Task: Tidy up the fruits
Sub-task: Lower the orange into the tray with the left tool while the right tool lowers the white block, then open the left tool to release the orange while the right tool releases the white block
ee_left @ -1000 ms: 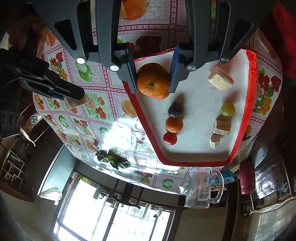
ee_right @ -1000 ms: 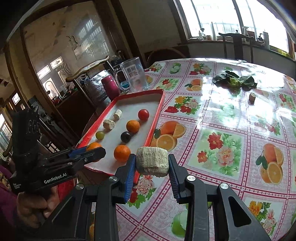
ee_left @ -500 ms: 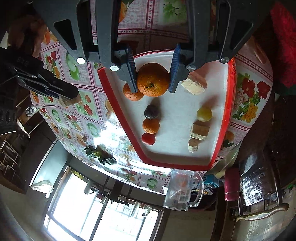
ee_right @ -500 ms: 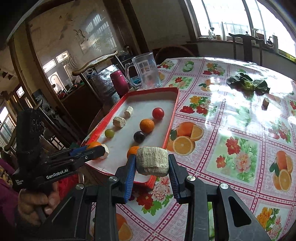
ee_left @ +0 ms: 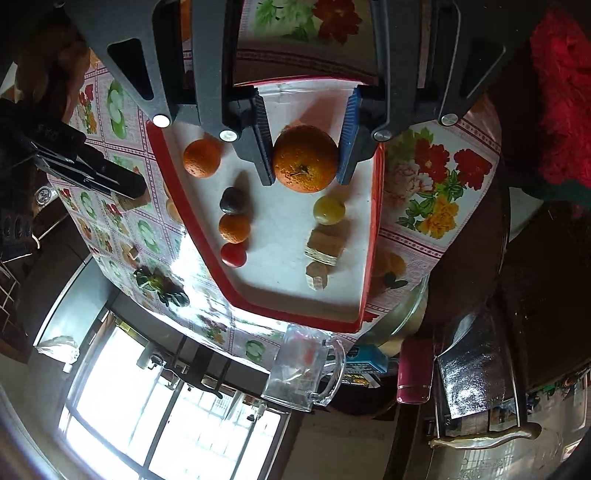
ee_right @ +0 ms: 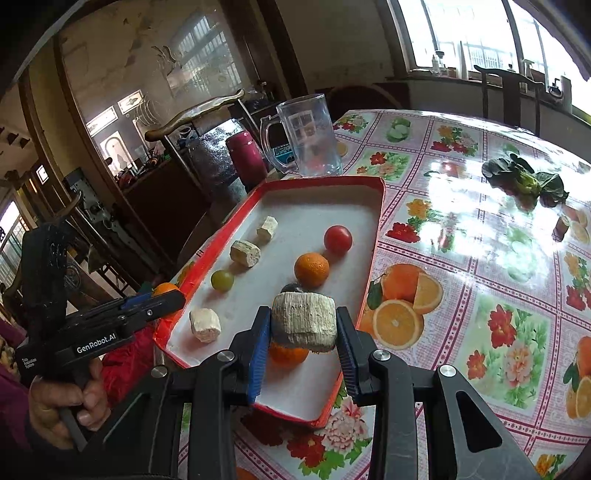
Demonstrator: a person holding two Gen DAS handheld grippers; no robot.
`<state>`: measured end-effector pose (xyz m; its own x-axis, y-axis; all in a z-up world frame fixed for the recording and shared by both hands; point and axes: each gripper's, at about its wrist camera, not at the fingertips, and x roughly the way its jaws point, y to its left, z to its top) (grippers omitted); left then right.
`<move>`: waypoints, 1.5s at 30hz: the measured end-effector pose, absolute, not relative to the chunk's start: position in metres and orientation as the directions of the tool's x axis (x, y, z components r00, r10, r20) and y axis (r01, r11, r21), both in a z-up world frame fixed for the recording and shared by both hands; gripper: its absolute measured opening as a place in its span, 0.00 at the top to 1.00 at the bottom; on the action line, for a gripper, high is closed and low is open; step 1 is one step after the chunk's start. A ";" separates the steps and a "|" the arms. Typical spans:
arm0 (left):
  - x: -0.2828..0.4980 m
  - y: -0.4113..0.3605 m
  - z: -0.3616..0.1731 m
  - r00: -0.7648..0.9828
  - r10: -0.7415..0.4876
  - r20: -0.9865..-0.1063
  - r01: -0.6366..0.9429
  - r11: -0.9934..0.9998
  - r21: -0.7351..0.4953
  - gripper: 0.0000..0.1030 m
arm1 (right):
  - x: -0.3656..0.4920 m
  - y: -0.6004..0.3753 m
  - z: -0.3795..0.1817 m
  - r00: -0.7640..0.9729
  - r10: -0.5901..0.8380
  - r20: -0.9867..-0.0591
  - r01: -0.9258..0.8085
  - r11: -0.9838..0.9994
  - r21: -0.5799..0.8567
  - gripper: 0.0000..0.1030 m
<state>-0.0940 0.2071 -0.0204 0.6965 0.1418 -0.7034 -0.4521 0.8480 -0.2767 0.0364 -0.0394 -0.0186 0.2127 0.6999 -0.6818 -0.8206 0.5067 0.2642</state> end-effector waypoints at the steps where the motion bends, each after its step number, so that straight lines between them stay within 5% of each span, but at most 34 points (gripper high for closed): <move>1: -0.093 0.210 -0.021 0.694 0.143 -0.706 -0.457 0.845 -0.278 0.70 | 0.038 -0.037 -0.020 0.210 0.698 -0.684 -0.822 0.505 0.263 0.66; 33: -0.056 0.222 -0.046 0.622 0.143 -0.770 -0.471 0.854 -0.222 0.69 | 0.057 0.010 -0.060 0.160 0.628 -0.762 -0.827 0.506 0.244 0.63; 38: -0.058 0.219 -0.044 0.621 0.131 -0.773 -0.460 0.859 -0.225 0.58 | 0.055 0.003 -0.053 0.167 0.640 -0.750 -0.828 0.504 0.245 0.54; 45: -0.062 0.209 -0.033 0.629 0.160 -0.761 -0.459 0.866 -0.197 0.52 | 0.052 -0.032 -0.039 0.188 0.675 -0.714 -0.807 0.520 0.279 0.53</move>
